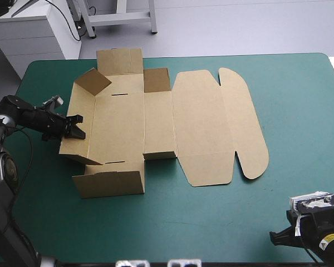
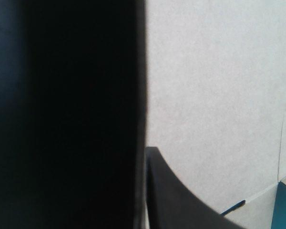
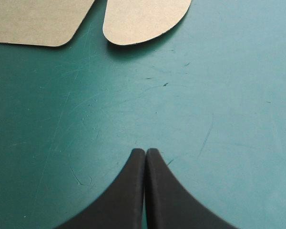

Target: Fold the box

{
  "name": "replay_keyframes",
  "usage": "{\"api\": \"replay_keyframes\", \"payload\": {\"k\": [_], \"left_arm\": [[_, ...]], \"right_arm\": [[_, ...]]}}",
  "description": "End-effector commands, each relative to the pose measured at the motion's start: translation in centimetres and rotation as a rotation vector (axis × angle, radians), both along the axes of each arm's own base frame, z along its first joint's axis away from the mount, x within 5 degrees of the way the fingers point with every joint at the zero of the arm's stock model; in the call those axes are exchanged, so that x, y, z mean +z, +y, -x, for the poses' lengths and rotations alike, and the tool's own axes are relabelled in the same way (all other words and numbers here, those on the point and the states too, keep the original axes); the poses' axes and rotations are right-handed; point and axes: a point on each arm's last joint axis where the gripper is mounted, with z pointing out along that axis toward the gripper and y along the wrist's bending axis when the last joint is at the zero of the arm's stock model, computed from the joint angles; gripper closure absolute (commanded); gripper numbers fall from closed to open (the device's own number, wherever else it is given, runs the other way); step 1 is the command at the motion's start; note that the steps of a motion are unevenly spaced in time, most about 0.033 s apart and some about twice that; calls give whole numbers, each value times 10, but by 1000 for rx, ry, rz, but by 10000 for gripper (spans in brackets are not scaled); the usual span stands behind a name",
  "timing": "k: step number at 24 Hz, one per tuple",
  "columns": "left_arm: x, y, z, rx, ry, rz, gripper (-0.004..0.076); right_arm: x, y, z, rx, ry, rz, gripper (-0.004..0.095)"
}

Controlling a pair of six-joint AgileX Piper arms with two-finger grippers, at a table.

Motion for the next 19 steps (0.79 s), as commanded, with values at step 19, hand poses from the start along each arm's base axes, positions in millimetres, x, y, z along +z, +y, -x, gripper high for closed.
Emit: {"api": "replay_keyframes", "payload": {"k": [19], "left_arm": [[212,-161,-22,-800,-896,-655,732]], "right_arm": [[10,1,-4,5,-65,-7,928]]}}
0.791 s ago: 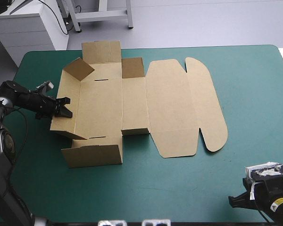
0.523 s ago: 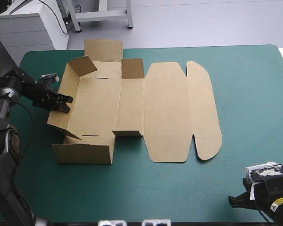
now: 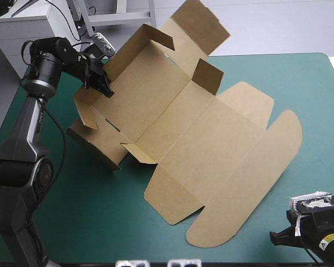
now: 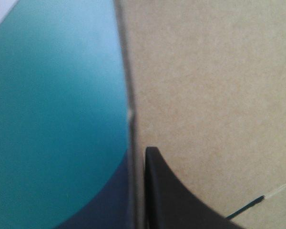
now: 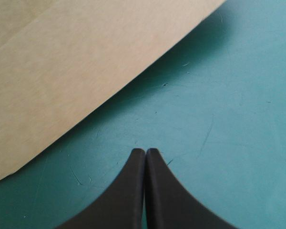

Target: Fold the box

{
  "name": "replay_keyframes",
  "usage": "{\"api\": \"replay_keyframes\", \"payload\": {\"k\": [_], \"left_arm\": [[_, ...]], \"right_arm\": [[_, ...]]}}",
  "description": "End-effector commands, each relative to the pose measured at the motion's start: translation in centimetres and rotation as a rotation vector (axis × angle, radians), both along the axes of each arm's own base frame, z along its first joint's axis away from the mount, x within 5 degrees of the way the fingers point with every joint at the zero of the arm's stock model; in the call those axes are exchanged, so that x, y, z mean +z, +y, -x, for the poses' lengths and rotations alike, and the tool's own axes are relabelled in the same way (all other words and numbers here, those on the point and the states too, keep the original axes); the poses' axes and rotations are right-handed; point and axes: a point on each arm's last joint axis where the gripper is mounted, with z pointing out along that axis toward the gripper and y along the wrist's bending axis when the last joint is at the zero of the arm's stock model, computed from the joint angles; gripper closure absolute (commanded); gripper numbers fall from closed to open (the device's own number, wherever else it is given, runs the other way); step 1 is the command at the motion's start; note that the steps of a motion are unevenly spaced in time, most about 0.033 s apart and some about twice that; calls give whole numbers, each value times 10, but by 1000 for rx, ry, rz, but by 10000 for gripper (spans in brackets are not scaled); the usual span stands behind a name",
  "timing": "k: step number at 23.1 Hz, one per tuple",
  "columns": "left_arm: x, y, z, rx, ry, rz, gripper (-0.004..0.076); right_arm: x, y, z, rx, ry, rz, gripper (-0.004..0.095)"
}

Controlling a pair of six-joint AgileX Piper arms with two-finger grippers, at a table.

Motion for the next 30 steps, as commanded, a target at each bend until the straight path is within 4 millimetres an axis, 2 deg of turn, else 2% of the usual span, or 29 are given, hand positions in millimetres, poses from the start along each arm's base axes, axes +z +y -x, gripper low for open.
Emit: {"api": "replay_keyframes", "payload": {"k": [1,2,3,4,5,6,7,10,13,17,23,26,30], "left_arm": [[51,-36,25,-176,-217,-11,732],[53,-45,28,-206,-225,-16,732],[52,-61,33,-264,-242,-42,732],[53,-68,35,-277,-253,-55,732],[53,-84,39,-307,-289,-89,732],[54,-91,41,-322,-302,-103,732],[54,-109,49,-367,-333,-148,732],[54,-136,63,-438,-365,-216,732],[56,-173,86,-517,-438,-297,732],[50,-208,113,-550,-470,-345,733],[33,-243,133,-472,-585,-427,733],[18,-255,140,-456,-592,-408,733],[0,-265,147,-397,-623,-428,733]], "right_arm": [[10,1,-4,5,-65,-7,928],[10,1,-4,5,-65,-7,928],[10,1,-4,5,-65,-7,928],[10,1,-4,6,-65,-6,928],[10,1,-4,6,-65,-6,928],[10,1,-4,6,-65,-6,928],[10,1,-4,6,-65,-6,928],[10,1,-4,6,-65,-6,928],[10,1,-4,6,-65,-6,928],[10,1,-4,8,-66,-4,928],[12,1,-4,4,-74,-6,928],[24,0,-3,-4,-114,-14,928],[50,-7,0,-113,-188,-45,928]]}}
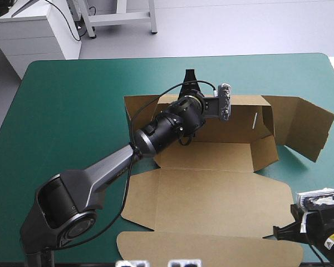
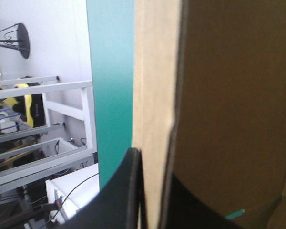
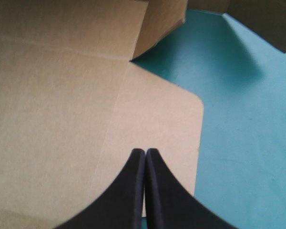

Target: Fold the box

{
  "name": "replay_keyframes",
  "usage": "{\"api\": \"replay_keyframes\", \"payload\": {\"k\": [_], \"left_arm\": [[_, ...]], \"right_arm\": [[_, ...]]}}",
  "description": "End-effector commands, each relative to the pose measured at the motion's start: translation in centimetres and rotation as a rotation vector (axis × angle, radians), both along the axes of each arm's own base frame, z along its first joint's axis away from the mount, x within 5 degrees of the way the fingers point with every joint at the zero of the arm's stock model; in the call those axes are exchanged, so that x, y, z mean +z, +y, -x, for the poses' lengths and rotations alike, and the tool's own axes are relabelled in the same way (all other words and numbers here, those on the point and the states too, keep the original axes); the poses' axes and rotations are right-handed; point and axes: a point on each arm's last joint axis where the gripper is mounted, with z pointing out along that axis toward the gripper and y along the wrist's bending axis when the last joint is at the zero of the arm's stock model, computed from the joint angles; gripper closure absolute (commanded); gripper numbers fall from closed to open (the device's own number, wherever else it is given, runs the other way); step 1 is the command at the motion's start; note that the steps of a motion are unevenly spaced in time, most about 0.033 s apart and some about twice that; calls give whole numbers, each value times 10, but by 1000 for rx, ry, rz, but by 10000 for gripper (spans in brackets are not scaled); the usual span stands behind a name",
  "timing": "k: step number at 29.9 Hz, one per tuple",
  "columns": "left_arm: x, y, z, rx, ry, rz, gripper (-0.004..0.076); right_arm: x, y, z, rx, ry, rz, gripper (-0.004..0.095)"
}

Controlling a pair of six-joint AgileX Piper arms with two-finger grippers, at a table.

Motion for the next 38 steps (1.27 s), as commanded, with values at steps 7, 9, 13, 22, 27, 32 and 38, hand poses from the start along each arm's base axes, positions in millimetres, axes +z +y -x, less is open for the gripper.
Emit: {"api": "replay_keyframes", "payload": {"k": [7,9,13,22,27,32,38], "left_arm": [[4,-12,30,55,-197,102,732],[3,-15,35,56,-186,113,732],[3,-17,43,59,-180,105,732],[0,-15,46,94,-152,86,732],[-1,-16,46,94,-146,89,732],[-1,-16,46,94,-146,89,732],[-1,-16,46,94,-146,89,732]], "right_arm": [[82,-14,-15,-175,-203,23,928],[97,-13,-28,-175,-210,21,928],[124,-10,-59,-176,-224,10,928],[170,-2,-160,-176,-186,17,928],[177,3,-213,-151,-135,51,928],[172,0,-261,-163,-58,50,928],[149,-25,-302,-149,92,-10,928]]}}
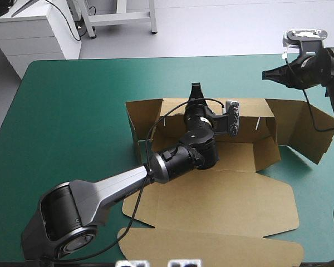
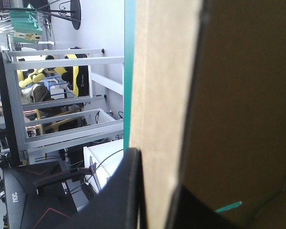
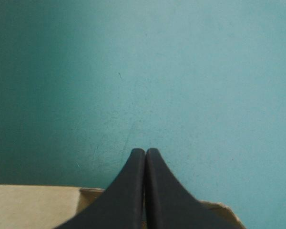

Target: Fold the box

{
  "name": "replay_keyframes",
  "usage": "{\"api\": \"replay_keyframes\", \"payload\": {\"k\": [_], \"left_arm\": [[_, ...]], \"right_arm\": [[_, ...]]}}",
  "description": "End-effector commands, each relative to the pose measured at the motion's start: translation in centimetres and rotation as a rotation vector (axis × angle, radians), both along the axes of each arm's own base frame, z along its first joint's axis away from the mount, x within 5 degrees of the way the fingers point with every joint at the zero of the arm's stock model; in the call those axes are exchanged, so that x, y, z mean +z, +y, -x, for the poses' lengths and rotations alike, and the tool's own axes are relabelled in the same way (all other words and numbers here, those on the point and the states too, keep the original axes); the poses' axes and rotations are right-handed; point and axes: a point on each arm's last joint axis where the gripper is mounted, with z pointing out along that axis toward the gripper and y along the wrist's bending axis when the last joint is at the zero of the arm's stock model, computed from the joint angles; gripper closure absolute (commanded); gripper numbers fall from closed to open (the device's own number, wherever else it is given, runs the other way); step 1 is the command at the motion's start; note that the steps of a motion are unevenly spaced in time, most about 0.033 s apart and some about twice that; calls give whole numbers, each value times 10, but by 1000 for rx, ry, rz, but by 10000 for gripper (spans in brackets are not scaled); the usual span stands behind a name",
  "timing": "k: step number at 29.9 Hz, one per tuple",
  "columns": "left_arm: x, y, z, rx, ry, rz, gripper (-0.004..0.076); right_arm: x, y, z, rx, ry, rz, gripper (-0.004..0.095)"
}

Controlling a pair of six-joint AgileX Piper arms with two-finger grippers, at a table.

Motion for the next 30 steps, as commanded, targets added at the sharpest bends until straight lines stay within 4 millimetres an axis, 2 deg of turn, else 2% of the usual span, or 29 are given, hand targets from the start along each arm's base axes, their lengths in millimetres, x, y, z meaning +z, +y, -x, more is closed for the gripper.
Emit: {"api": "replay_keyframes", "payload": {"k": [1,7,14,24,30], "left_arm": [[28,3,11,-21,-5,114,732],[28,3,11,-25,-6,110,732],[28,3,11,-31,-8,103,732],[28,3,11,-27,-5,111,732],[28,3,11,-14,-1,127,732]], "right_arm": [[9,-20,-8,6,-21,-32,928],[-10,-36,-24,32,33,-74,928],[-26,-35,-28,70,126,-81,928],[-31,-31,-14,83,198,-117,928],[-37,-31,3,80,229,-115,928]]}}
